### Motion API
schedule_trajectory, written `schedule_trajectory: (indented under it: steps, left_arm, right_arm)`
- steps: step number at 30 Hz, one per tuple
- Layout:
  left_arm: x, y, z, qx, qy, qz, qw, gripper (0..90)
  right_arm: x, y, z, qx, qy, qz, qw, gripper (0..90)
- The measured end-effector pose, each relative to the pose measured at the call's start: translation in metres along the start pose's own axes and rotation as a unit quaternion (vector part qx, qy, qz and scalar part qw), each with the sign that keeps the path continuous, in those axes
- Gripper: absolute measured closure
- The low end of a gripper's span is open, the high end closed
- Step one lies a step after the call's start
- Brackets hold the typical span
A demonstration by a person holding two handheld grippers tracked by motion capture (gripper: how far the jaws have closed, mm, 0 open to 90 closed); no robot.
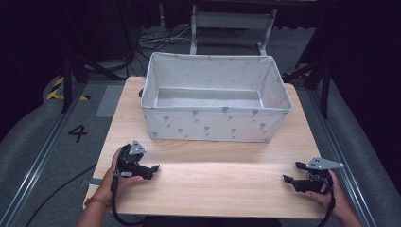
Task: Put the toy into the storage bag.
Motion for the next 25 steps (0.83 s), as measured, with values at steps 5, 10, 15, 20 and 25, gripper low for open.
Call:
schedule_trajectory:
  steps: [5, 10, 15, 20, 25]
  left_arm:
    - [-0.0001, 0.0000, -0.0002, 0.001, -0.001, 0.000, 1.0000, 0.6]
    - [-0.0004, -0.0006, -0.0017, 0.007, -0.007, 0.001, 1.0000, 0.6]
    - [-0.0004, -0.0006, -0.0017, 0.008, -0.006, 0.001, 1.0000, 0.5]
    - [-0.0004, -0.0005, -0.0014, 0.009, -0.003, 0.001, 1.0000, 0.2]
    - [-0.0009, 0.0002, -0.0013, 0.011, -0.001, -0.001, 0.9999, 0.2]
  right_arm:
    - [-0.0002, 0.0001, -0.0001, 0.000, 0.000, 0.000, 1.0000, 20.6]
    - [-0.0003, 0.0001, -0.0003, 0.000, 0.000, 0.000, 1.0000, 20.0]
    - [-0.0004, 0.0001, -0.0004, -0.001, -0.001, 0.001, 1.0000, 19.6]
    - [-0.0006, -0.0001, -0.0012, -0.002, -0.003, 0.002, 1.0000, 18.4]
    - [-0.0007, -0.0001, -0.0013, -0.003, -0.003, 0.003, 1.0000, 18.2]
Point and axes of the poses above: each handheld gripper's, and its own axes: x roughly backward along the jaws, y roughly out of its top, z roughly to its left, the point moved 8 cm from there along -x, roughly forward along the jaws, and after that the axes turned 7 degrees about -y, right-handed, at the moved point
